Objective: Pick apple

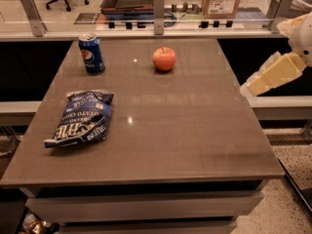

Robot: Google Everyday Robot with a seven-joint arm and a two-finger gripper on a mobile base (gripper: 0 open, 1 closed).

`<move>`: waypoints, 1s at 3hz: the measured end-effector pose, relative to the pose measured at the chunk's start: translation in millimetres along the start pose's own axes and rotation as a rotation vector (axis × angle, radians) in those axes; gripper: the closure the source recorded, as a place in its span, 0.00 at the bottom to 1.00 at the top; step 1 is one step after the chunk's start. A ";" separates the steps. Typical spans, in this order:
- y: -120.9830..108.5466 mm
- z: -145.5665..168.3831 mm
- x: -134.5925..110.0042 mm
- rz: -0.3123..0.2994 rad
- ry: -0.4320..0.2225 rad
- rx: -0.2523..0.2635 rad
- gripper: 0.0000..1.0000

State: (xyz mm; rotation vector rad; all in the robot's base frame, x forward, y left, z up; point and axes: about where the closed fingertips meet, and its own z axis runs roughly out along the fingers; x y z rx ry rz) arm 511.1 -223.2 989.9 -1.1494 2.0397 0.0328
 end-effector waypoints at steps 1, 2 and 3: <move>-13.8 21.5 -14.3 0.063 -0.097 0.027 0.00; -23.3 46.8 -30.6 0.092 -0.176 0.024 0.00; -31.1 73.9 -45.3 0.116 -0.257 0.012 0.00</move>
Offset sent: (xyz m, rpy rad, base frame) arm 0.0916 0.0410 -0.0128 0.2845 -0.1279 -0.0148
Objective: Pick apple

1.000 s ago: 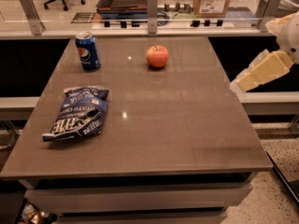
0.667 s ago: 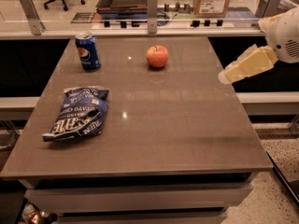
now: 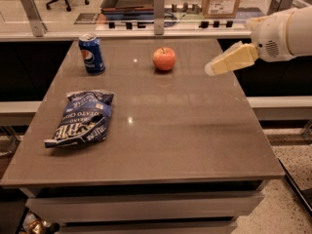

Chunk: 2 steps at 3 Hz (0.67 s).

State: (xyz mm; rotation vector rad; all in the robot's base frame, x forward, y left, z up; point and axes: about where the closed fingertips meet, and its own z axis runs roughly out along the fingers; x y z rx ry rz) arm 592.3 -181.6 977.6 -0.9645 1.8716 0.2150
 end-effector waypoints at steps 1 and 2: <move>-4.3 29.4 -5.5 0.032 -0.071 -0.011 0.00; -10.5 60.3 -6.5 0.069 -0.120 -0.025 0.00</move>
Offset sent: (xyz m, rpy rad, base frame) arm 0.0821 0.0375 -0.0401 0.2118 -0.0355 0.0141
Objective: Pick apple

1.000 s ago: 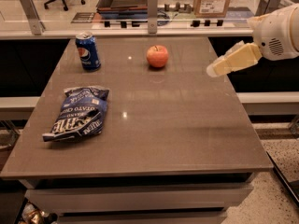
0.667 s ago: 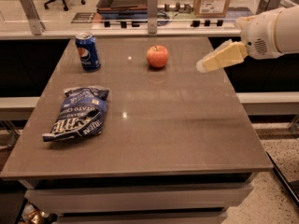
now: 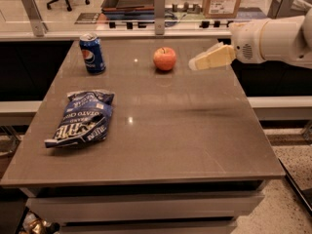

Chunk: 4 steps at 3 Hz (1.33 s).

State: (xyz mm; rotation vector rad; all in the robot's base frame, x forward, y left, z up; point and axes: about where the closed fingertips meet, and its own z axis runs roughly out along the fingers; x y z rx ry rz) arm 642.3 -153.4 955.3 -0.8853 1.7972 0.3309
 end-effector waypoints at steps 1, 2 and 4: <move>-4.1 35.6 -1.5 0.019 -0.034 -0.039 0.00; -4.1 35.7 -1.6 0.019 -0.034 -0.039 0.00; 1.1 65.9 9.8 0.043 -0.026 -0.059 0.00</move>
Offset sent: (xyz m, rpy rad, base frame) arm 0.0229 0.0162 -0.0100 0.0366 0.0028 0.0283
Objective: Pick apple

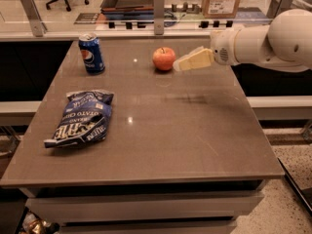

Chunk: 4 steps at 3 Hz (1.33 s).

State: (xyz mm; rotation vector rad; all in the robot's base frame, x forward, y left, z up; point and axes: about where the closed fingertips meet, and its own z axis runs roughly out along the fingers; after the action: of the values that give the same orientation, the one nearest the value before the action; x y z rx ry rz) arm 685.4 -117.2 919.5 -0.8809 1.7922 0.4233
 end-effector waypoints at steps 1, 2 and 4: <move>1.2 20.4 7.5 0.013 -0.013 -0.020 0.00; 2.8 40.4 9.4 0.020 -0.042 -0.044 0.00; 8.8 88.9 4.4 0.037 -0.113 -0.112 0.00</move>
Offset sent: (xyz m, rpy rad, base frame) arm 0.0380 0.0360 -0.0359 0.0917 -0.0119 0.0586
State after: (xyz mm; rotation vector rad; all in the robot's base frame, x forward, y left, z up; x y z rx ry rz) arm 736.1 -55.3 879.7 -0.8853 1.6960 0.5909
